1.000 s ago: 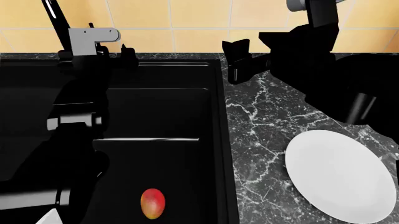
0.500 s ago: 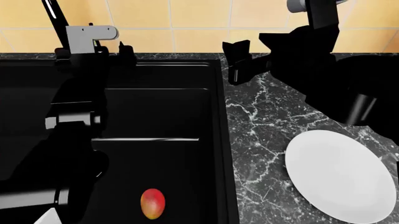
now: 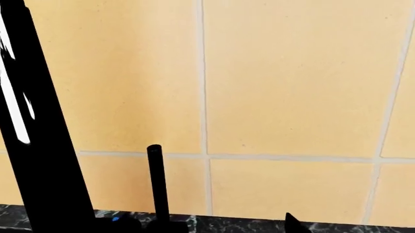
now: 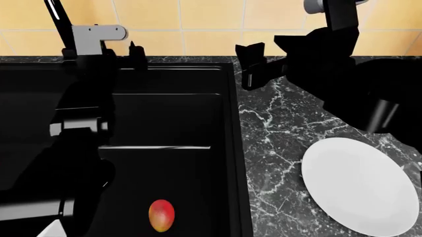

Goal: Pick the mango from the counter and place it in the sink. Then turn on the sink faucet.

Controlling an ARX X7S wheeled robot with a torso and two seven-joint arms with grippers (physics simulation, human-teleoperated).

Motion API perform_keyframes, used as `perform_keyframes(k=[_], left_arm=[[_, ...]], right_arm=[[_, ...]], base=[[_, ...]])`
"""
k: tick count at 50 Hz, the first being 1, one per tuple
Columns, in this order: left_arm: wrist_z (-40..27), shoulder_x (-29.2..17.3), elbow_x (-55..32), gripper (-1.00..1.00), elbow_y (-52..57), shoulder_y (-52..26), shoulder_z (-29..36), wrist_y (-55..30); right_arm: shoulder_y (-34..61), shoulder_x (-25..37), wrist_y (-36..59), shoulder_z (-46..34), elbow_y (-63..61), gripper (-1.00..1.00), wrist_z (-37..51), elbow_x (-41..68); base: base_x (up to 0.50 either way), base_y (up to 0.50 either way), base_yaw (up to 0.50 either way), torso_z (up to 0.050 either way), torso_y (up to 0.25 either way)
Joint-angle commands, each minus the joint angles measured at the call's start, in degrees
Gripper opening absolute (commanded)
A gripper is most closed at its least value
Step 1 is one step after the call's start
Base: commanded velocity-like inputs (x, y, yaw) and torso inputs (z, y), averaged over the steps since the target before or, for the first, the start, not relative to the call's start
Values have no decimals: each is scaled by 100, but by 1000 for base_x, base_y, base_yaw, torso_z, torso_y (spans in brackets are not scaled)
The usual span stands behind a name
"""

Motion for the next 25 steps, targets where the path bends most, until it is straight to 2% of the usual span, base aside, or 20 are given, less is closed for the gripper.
perform_keyframes(k=[1,25], left_arm=[[168,47,-11,100,0,-26,-36,88],[245,99,18,100,0,49,-70,111]], right_arm=[[11,26,5,12,-19,100,23,42],[-7,45,-35,-10,5,100,1,26]], base=[[0,0,0,0,0],[0,0,0,0,0]])
